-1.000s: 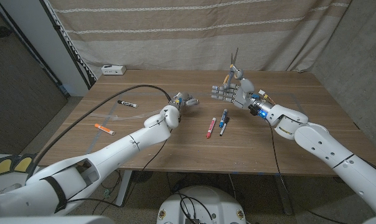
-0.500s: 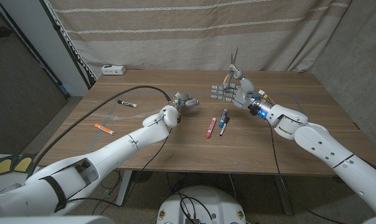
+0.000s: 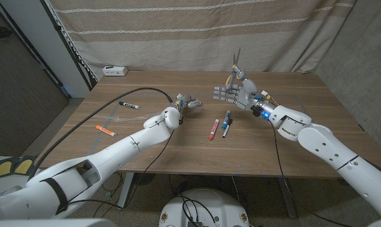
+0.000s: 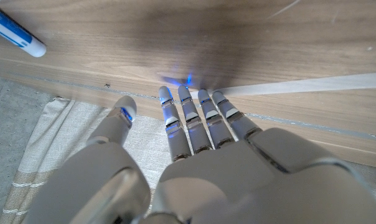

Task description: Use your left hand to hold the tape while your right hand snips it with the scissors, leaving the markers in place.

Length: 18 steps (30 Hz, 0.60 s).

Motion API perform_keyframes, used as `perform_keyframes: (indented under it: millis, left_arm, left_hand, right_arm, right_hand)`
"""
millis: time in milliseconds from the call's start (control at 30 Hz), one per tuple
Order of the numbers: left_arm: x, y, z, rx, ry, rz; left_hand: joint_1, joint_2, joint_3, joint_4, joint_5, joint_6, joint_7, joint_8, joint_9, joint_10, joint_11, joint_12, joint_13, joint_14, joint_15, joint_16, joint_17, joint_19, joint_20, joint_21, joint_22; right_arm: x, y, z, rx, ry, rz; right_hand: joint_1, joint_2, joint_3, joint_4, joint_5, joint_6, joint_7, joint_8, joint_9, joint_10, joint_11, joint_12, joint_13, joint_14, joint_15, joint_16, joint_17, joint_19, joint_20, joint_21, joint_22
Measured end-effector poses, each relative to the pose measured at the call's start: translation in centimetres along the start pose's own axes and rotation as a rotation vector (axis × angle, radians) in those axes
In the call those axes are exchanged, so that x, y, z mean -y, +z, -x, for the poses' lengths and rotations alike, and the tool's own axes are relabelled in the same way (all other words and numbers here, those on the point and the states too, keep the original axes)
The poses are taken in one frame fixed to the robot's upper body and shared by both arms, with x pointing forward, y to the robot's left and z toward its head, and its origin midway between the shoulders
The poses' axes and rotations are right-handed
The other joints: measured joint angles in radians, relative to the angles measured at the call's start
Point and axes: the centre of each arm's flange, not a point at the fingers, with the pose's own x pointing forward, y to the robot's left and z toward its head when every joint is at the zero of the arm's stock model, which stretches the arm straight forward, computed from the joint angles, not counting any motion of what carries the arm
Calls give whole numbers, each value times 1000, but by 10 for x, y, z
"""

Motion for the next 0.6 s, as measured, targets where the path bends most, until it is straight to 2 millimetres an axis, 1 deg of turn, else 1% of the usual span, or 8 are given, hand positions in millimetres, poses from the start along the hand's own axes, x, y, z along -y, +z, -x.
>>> perform_keyframes:
  millis: [33,233,267,400,467,600]
  left_arm:
    - [0,0,0,0,-1,1]
    - [0,-1,-1,8,0,15]
    - [0,0,-1,18,2,27]
    - [0,1,0,31,14,42]
    - [0,1,1,39,23,47]
    - [-2,2,2,56,43,62]
  left_hand:
    - [0,0,0,0,0,0,0,0,0,0,0,0,0,0,0,0,0,2,-1,-1,0]
    - [-1,1,0,0,0,8,8,4,0,0,0,0,0,0,0,0,0,11,-3,3,0]
    - [-5,5,0,0,0,9,9,5,0,0,0,0,0,0,0,0,0,11,-3,3,0]
    - [-5,5,0,0,0,15,14,5,0,3,-3,4,0,1,1,0,1,19,1,9,5]
    - [-5,5,0,0,0,19,10,10,0,8,-8,4,0,4,4,0,3,23,5,6,6]
    - [-1,10,0,0,0,26,14,12,0,7,-8,4,0,4,4,0,3,27,3,5,3]
  right_arm:
    - [0,0,0,-1,0,0]
    - [0,0,-1,-3,-1,-1]
    - [1,0,-2,-3,-1,-1]
    - [1,0,-2,-3,-2,-2]
    - [1,0,-3,-3,-1,-2]
    - [1,-1,-3,-3,-2,-3]
  right_hand:
    - [5,5,0,0,0,0,0,0,-2,0,0,0,0,0,0,0,0,0,0,-1,0]
    - [5,5,0,0,0,0,0,0,-2,0,0,0,0,0,0,0,0,5,-5,-8,0]
    - [5,5,0,0,0,0,0,0,-2,0,0,0,0,0,0,-3,0,5,-5,-8,0]
    - [5,5,0,0,0,0,0,0,-2,0,0,0,0,0,0,-8,0,9,-2,-12,0]
    - [5,5,-4,-4,0,0,0,0,-2,0,0,0,0,0,0,-8,0,9,-2,-16,0]
    - [5,5,-4,-4,0,0,0,0,-3,0,0,0,0,1,-1,-8,0,9,-2,-16,0]
